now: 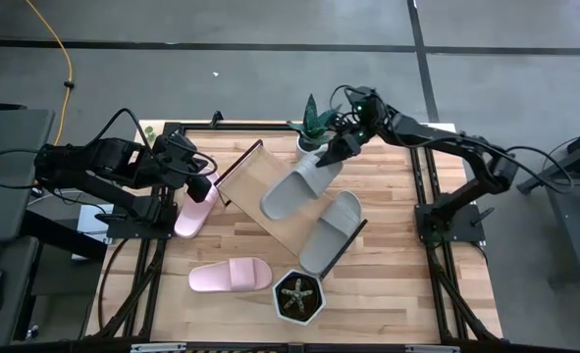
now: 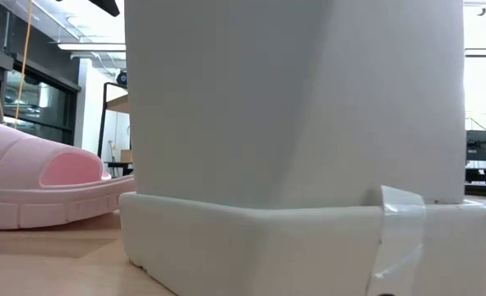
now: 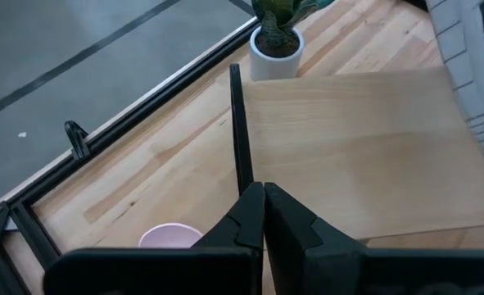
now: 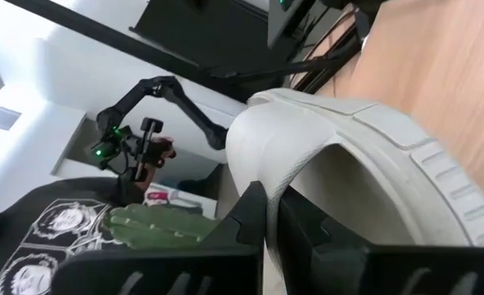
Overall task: Pick and place slides into the shelf
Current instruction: Put the gray slipper on the shelf
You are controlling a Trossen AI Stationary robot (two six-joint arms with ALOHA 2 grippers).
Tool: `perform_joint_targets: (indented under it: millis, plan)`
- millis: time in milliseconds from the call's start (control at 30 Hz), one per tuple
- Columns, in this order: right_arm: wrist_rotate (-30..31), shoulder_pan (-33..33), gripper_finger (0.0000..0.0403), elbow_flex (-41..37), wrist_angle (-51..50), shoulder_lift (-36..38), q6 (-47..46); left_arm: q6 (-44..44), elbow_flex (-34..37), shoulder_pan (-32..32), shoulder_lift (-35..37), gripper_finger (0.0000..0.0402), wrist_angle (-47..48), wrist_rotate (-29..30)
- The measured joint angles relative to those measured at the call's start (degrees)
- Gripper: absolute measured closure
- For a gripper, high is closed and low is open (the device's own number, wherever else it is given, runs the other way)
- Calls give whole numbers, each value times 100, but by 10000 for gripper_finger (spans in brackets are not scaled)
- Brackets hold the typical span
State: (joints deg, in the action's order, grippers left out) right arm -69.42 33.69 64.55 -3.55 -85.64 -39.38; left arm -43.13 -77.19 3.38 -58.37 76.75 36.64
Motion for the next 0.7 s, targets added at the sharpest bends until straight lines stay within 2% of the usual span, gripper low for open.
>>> perform_joint_targets:
  millis: [467, 700]
  plan:
    - [-289, -20, 403, 0, 48, -331, -71, 6, -1, 0, 0, 401, -1, 0]
    - [-430, -179, 403, 0, 364, -485, -495, 6, -1, 1, 0, 401, 0, 0]
